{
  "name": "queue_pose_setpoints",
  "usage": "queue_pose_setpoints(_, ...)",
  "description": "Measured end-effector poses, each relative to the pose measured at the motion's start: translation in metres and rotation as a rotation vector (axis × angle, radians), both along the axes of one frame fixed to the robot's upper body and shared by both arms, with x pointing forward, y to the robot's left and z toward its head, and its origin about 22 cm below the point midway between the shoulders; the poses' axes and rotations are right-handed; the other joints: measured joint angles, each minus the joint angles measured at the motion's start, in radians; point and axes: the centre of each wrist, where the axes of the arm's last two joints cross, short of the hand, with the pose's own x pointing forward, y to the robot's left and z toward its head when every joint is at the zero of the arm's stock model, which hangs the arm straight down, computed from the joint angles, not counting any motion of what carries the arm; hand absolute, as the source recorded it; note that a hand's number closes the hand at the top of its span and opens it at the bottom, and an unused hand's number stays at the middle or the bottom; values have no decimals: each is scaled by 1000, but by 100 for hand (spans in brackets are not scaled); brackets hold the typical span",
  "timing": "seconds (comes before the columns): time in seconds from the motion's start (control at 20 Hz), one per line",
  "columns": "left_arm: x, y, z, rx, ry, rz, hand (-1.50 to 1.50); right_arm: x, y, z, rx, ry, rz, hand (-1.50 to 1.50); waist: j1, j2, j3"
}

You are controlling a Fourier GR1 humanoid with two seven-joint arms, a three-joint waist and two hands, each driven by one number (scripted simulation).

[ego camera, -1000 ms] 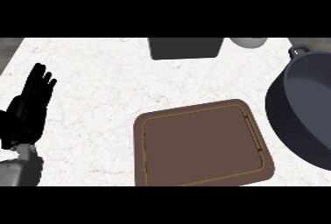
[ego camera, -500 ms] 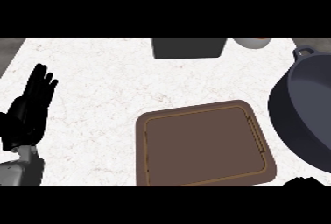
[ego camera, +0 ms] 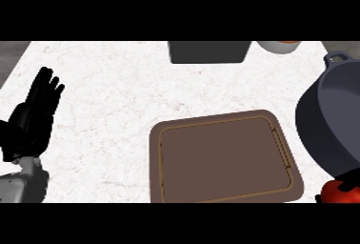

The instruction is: Pick the tomato from the tray and place it in the pot

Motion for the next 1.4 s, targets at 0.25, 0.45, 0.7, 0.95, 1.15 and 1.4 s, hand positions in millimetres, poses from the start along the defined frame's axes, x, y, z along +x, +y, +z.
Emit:
queue_pose_setpoints(0.25, 5, -4, 0, -3, -2, -9, 0, 21, -42, 15, 178, -18, -7, 150, 7, 2, 0)
queue_pose_setpoints(0.45, 7, -4, -4, 0, -3, -16, 0, 42, -86, 16, 189, -51, -44, 150, 15, 4, 0)
queue_pose_setpoints(0.7, 12, -4, 0, 0, -7, -27, 0, 68, -126, 8, -32, -70, -175, 150, 31, 8, 0)
queue_pose_setpoints(0.95, 12, -11, -3, 1, -7, -26, 0, 104, -158, -17, -109, -43, -221, 150, 32, 7, 0)
queue_pose_setpoints(1.15, 11, -7, -3, 0, -5, -26, 0, 133, -168, -39, -91, 17, -211, 150, 33, 6, 0)
queue_pose_setpoints(1.4, 16, -10, -2, 3, -11, -33, 0, 148, -179, -61, 8, 136, -189, -150, 30, 1, -18)
